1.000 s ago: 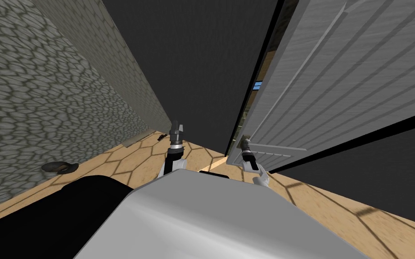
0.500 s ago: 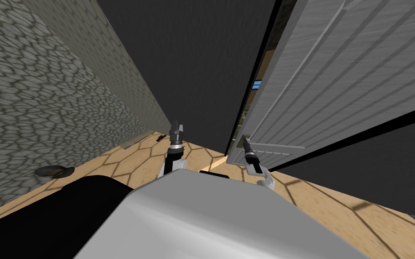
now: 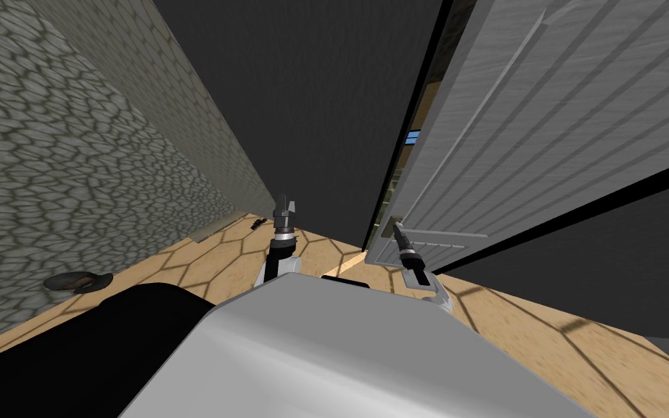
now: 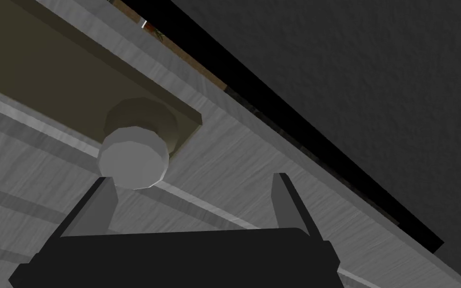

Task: Pull the door open

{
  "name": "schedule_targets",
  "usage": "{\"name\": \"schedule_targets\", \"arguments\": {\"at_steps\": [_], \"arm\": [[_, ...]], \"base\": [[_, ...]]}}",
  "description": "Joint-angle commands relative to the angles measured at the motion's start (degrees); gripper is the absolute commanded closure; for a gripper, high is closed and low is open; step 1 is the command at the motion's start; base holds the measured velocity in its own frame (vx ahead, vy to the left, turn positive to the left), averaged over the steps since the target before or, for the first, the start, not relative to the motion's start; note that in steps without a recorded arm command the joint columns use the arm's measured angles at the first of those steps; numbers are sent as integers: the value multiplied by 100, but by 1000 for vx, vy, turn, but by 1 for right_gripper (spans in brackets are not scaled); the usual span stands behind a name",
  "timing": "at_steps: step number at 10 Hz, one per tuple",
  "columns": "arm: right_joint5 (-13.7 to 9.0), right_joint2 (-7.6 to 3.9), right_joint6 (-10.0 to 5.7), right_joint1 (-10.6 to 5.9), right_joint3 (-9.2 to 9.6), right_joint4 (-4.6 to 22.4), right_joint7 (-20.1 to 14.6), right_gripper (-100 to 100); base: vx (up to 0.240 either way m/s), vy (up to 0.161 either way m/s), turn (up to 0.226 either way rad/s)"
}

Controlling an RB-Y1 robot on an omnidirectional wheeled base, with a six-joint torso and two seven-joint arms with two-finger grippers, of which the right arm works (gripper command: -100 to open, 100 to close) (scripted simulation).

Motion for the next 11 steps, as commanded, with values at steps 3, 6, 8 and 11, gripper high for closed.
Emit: {"name": "schedule_targets", "arguments": {"at_steps": [3,6,8,11], "arm": [[308,-129,-109,129,-100,-10,550,-100],[593,-249,-206,261,-192,-35,997,-100],[732,-307,-253,325,-236,-47,1262,-100],[999,-417,-344,449,-322,-69,1713,-100]], "base": [[-5,15,-27],[-9,22,-36],[-6,17,-26],[-7,20,-34]]}}
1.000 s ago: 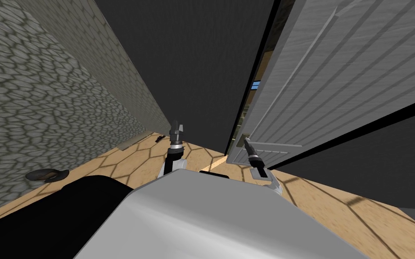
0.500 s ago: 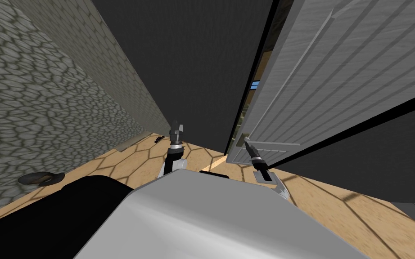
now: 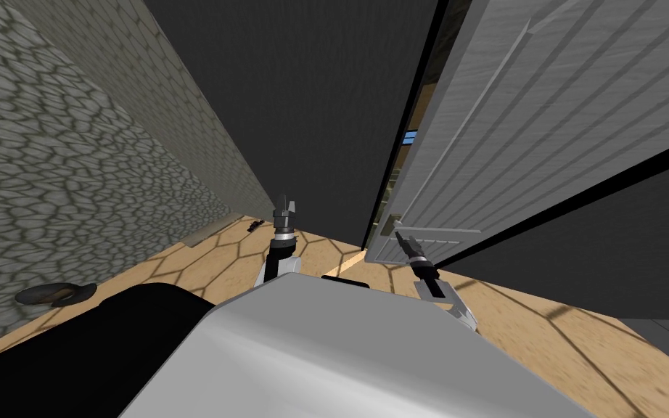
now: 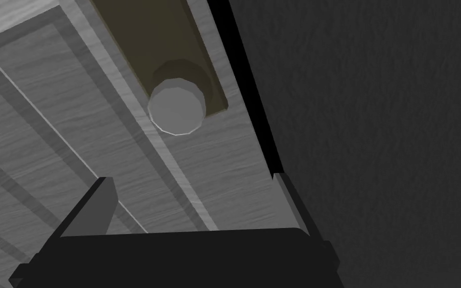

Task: Pull the door open

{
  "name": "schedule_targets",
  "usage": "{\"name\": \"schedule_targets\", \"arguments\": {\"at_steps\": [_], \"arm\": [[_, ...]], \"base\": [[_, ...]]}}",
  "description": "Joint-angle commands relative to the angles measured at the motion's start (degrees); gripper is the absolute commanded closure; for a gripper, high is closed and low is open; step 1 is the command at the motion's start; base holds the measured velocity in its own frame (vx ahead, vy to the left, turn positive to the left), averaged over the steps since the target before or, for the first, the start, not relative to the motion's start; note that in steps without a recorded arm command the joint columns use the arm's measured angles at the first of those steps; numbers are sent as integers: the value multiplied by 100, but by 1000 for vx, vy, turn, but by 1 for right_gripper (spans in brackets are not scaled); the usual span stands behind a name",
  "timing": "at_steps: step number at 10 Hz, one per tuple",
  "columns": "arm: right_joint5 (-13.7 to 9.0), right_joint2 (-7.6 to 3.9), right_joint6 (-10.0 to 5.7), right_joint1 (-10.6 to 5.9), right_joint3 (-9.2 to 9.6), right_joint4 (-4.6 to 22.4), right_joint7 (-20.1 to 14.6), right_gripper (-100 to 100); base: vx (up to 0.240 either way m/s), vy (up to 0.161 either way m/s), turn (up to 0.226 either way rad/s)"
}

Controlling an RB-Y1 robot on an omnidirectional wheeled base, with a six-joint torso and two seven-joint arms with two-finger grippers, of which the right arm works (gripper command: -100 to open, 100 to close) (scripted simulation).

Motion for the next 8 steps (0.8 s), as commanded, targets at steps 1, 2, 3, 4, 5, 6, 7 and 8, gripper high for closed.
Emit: {"name": "schedule_targets", "arguments": {"at_steps": [1,2,3,4,5,6,7,8], "arm": [[188,-84,-61,90,-59,-25,286,-100],[188,-84,-61,90,-59,-25,349,-100],[305,-133,-100,145,-97,-34,538,-100],[407,-176,-135,192,-130,-42,693,-100],[501,-214,-166,236,-160,-49,832,-100],[583,-248,-194,274,-186,-55,948,-100],[647,-275,-215,303,-206,-60,1035,-100],[731,-310,-244,342,-233,-66,1147,-100]], "base": [[-13,21,-49],[-11,17,-18],[-9,15,-24],[-7,20,-37],[-7,20,-41],[-10,24,-33],[-10,22,-27],[-8,17,-26]]}}
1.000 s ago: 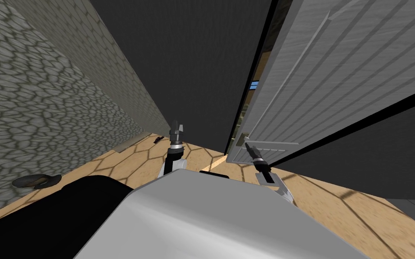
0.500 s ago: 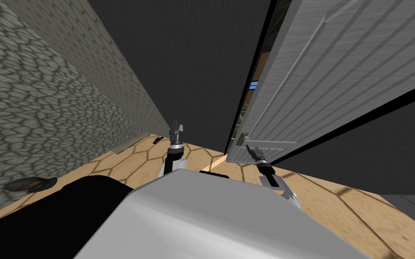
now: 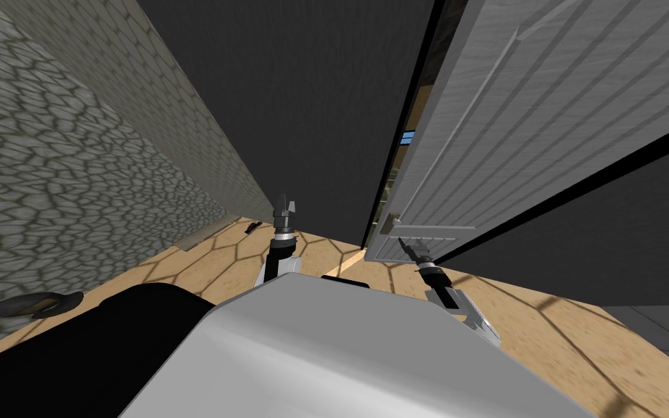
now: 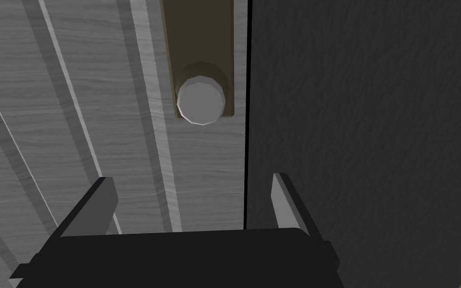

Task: Pull the door open

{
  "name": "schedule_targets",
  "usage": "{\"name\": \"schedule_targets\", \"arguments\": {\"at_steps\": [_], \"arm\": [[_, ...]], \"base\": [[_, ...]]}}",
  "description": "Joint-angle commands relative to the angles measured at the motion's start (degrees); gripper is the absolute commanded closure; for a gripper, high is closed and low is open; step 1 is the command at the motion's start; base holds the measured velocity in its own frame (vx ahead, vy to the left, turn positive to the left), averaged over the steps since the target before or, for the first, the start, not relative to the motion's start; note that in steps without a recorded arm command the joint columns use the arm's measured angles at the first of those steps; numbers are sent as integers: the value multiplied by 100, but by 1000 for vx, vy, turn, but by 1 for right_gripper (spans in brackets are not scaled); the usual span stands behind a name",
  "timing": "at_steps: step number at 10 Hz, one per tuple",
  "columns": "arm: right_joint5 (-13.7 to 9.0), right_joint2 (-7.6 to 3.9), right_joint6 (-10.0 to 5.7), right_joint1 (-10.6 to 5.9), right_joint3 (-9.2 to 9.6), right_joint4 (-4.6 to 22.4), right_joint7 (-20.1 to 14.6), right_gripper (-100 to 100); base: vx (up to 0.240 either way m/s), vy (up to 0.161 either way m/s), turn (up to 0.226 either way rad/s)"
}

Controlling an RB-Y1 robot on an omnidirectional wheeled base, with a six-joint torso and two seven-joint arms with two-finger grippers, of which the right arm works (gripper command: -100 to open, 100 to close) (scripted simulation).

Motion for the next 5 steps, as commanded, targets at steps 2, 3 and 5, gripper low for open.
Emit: {"name": "schedule_targets", "arguments": {"at_steps": [2,3,5], "arm": [[9,14,17,-38,-16,32,45,-100],[8,20,26,-53,-21,43,52,-100],[8,47,68,-121,-43,95,85,-100]], "base": [[50,13,15],[160,12,32],[213,-13,43]]}}
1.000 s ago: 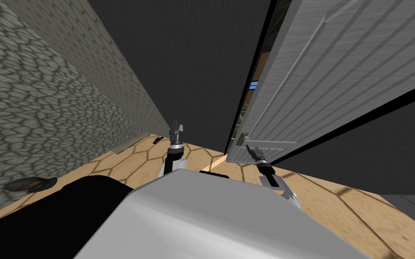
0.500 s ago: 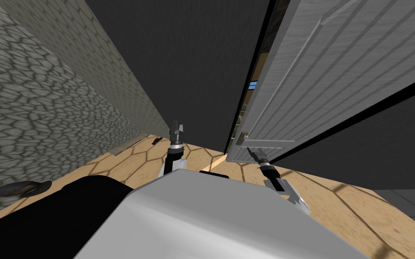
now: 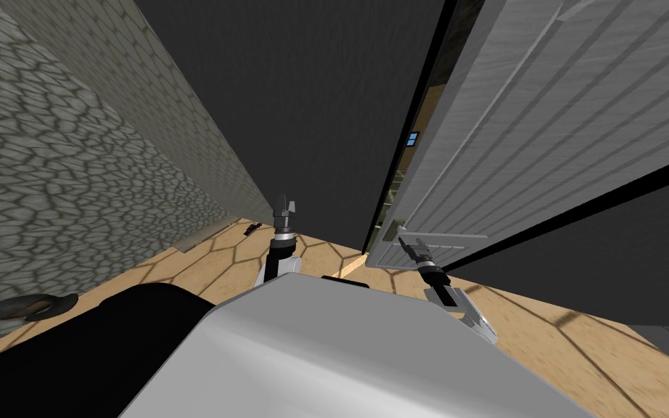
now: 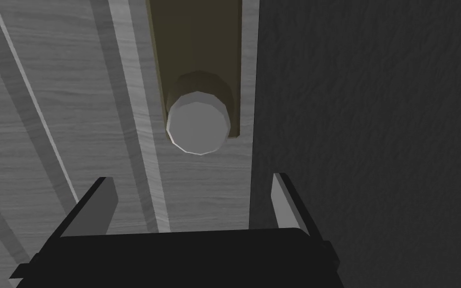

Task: Pull the door open

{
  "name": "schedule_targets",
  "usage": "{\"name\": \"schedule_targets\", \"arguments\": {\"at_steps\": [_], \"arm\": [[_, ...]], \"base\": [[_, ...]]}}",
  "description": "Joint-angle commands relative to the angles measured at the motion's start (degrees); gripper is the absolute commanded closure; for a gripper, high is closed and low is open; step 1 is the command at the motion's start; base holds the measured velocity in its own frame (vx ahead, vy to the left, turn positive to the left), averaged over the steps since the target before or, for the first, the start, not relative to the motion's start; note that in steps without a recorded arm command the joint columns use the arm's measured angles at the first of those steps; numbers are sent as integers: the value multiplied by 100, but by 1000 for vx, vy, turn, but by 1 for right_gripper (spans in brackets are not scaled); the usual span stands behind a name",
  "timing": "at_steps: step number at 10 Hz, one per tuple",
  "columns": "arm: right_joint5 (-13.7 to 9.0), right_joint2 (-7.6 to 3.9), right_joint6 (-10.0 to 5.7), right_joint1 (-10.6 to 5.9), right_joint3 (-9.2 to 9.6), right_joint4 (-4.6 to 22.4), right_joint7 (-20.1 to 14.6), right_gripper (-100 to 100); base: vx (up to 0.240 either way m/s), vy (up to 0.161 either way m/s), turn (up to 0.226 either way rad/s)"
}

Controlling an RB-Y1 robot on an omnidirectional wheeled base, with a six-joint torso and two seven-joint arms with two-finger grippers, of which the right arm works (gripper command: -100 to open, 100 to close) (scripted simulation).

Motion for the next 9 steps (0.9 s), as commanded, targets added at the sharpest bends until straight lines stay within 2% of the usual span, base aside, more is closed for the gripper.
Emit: {"name": "schedule_targets", "arguments": {"at_steps": [1,3,4,5,9], "arm": [[0,25,35,-56,-18,42,31,-100],[-1,49,73,-118,-38,89,60,-100],[-1,39,60,-95,-31,69,45,-100],[-1,39,60,-95,-31,69,45,100],[-1,39,60,-95,-31,69,45,100]], "base": [[216,14,37],[223,11,40],[111,-1,11],[-15,2,-5],[-25,-1,2]]}}
